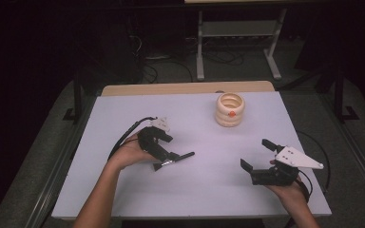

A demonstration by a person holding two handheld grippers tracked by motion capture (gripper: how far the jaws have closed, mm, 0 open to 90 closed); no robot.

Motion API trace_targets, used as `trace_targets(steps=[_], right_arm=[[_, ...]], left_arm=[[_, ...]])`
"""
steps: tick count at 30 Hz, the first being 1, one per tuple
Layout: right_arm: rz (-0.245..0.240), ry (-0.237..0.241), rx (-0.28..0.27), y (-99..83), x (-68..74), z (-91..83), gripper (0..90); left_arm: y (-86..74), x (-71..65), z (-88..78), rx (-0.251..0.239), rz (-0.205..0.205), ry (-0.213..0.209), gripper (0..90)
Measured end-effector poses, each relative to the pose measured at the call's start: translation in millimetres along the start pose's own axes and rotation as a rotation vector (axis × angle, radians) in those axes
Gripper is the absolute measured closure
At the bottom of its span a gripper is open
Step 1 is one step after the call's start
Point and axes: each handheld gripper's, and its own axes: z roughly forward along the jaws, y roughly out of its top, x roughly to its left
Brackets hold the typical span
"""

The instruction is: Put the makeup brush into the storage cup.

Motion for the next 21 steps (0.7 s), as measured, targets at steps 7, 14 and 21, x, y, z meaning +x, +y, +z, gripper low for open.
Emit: trace_targets(steps=[7,14,21], right_arm=[[0.004,0.001,0.003,0.0,0.6,0.1,0.0],[-0.004,-0.001,0.003,-0.1,0.1,0.6,0.0],[-0.003,-0.001,0.002,-0.1,0.1,0.5,0.0]], left_arm=[[0.3,0.3,0.5,0.054,-0.005,0.003,23.6],[2.8,-0.7,-1.3,0.118,-0.016,0.022,30.5],[3.4,-1.8,0.6,0.163,-0.006,0.023,38.0]])
